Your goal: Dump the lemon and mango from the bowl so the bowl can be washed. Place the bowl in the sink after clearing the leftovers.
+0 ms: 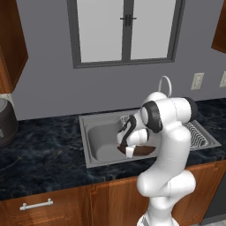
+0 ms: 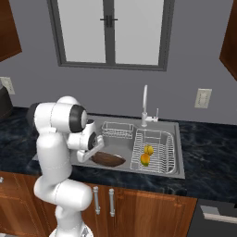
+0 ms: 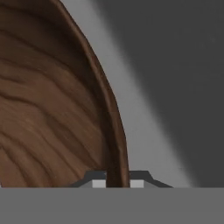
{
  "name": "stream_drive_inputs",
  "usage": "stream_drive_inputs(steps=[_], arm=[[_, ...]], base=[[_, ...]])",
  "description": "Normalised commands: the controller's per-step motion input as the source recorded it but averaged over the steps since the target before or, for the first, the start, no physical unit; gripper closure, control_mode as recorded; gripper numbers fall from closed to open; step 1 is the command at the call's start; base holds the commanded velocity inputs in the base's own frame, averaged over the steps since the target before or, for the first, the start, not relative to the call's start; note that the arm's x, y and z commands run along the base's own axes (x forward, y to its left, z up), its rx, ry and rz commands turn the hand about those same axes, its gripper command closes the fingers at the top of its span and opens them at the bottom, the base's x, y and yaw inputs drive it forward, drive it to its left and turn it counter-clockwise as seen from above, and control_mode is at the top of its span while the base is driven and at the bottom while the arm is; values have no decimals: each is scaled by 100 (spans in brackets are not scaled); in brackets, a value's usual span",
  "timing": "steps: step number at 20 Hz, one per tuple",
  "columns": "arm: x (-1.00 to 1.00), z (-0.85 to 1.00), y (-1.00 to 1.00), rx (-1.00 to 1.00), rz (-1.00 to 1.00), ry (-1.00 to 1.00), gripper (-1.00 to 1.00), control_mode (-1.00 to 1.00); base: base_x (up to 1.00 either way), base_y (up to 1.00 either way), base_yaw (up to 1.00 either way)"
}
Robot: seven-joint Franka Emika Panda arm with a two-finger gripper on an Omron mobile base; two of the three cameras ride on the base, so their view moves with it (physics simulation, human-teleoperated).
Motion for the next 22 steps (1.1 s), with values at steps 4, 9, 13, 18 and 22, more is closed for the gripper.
stream_drive_inputs(steps=[4, 9, 13, 18, 22], arm=[[0, -26, 5, 0, 0, -4, 100, -100], [12, -9, 19, 0, 0, -3, 100, -100], [21, 0, 16, 0, 0, 0, 100, -100], [28, -5, 1, 0, 0, 0, 100, -100], [8, -2, 0, 0, 0, 0, 100, -100]], base=[[0, 0, 0], [0, 0, 0], [0, 0, 0], [0, 0, 0], [0, 0, 0]])
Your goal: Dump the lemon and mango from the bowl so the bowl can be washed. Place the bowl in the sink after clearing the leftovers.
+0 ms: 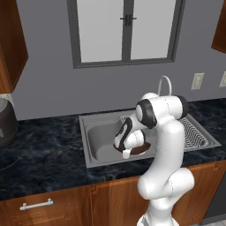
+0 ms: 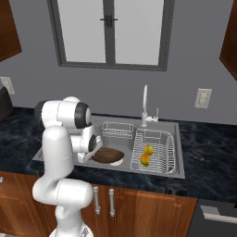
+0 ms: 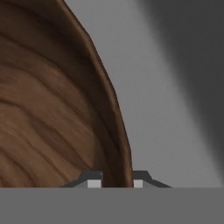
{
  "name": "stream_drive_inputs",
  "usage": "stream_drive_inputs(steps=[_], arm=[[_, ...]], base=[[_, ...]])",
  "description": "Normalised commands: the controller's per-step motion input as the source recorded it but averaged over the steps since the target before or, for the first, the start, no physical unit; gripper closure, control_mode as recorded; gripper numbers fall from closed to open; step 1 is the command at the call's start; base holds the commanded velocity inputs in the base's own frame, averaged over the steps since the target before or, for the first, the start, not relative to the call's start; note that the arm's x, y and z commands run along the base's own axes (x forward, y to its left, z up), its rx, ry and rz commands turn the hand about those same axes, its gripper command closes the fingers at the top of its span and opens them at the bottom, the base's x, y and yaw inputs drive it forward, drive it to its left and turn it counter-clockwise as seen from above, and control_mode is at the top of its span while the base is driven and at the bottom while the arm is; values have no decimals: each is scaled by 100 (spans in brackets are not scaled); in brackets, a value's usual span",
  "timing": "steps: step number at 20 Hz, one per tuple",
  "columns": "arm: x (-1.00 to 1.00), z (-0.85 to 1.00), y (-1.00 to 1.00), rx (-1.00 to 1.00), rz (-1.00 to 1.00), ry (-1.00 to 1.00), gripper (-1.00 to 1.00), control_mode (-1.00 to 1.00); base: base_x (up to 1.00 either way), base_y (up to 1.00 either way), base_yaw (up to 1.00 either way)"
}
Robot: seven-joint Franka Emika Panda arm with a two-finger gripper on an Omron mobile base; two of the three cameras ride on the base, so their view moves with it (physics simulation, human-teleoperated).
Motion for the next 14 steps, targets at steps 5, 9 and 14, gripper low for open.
stream_drive_inputs(steps=[5, 9, 14], arm=[[0, 0, 2, 0, 0, 0, 100, -100], [0, 0, 5, 0, -1, 0, -100, -100], [0, 4, 9, 0, -5, 0, -100, -100]], base=[[0, 0, 0], [0, 0, 0], [0, 0, 0]])
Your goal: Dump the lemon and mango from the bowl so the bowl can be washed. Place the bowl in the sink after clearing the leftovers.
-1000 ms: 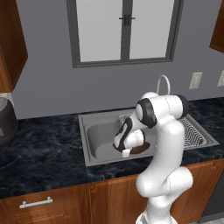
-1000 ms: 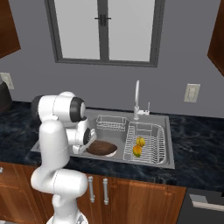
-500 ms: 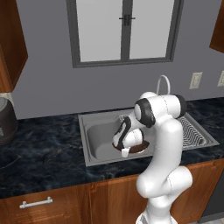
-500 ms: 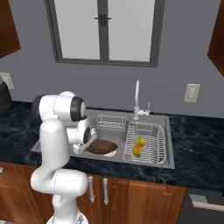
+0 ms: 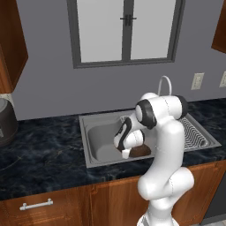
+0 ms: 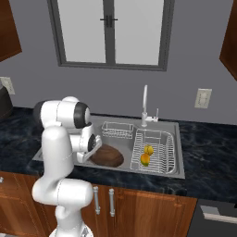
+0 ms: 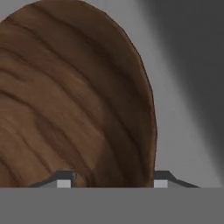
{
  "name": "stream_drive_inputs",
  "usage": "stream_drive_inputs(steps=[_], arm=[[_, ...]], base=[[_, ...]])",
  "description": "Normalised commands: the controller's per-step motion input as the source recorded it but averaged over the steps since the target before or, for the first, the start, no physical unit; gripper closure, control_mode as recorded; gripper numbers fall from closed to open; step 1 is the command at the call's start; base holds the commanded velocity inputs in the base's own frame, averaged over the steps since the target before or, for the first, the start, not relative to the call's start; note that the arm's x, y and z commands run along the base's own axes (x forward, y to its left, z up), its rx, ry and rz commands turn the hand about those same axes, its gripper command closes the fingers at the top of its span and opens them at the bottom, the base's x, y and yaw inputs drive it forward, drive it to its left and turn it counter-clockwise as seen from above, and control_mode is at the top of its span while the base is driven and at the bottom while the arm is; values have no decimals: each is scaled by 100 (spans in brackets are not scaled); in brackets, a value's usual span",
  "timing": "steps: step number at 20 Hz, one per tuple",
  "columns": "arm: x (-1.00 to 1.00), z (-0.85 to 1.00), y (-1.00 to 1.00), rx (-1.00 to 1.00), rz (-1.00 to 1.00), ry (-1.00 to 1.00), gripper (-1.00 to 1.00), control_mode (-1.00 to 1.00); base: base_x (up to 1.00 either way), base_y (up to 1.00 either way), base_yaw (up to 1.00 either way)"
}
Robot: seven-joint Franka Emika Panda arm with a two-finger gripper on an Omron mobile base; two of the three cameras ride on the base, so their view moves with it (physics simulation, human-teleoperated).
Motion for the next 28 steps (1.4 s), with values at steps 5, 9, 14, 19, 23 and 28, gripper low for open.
stream_drive_inputs(steps=[5, 9, 14, 19, 23, 28], arm=[[-10, 47, 14, -1, -14, 0, -100, -100], [-29, 89, 21, -3, -16, 0, -100, -100], [-27, 100, 28, -7, -14, -2, -100, -100], [-67, 100, 29, -4, -19, 0, -100, -100], [-83, 100, 28, -1, -21, 0, -100, -100], [-75, 100, 20, -1, -21, 0, -100, -100]], base=[[0, 0, 0], [0, 0, 0], [0, 0, 0], [0, 0, 0], [0, 0, 0], [0, 0, 0]])
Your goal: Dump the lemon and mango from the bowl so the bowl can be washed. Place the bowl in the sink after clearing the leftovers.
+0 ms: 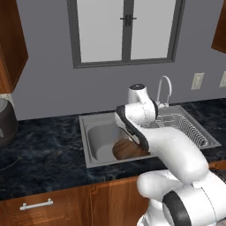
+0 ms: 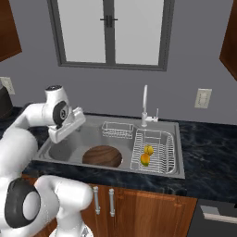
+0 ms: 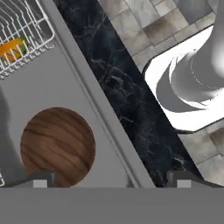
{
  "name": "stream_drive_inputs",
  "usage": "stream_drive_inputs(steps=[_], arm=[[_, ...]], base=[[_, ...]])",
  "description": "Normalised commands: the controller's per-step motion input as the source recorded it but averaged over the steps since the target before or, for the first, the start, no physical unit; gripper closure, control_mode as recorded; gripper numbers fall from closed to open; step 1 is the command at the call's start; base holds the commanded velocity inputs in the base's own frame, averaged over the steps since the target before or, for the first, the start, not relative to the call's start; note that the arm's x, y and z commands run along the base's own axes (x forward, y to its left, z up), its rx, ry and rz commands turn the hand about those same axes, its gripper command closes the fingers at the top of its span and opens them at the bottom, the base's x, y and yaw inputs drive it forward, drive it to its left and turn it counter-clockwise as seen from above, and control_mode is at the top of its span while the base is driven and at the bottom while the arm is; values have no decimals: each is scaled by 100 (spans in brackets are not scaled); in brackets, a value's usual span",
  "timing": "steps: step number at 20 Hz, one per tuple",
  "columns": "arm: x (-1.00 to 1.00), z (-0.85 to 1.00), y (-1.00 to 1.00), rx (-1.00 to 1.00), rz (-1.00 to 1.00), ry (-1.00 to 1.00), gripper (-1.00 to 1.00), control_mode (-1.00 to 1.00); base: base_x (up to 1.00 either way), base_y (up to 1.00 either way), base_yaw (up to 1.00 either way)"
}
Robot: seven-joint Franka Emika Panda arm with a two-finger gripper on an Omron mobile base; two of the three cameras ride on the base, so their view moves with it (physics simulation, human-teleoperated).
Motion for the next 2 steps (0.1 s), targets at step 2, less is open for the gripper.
stream_drive_inputs(steps=[2], arm=[[-84, 100, 14, -1, -21, -5, -100, -100]], base=[[0, 0, 0]])
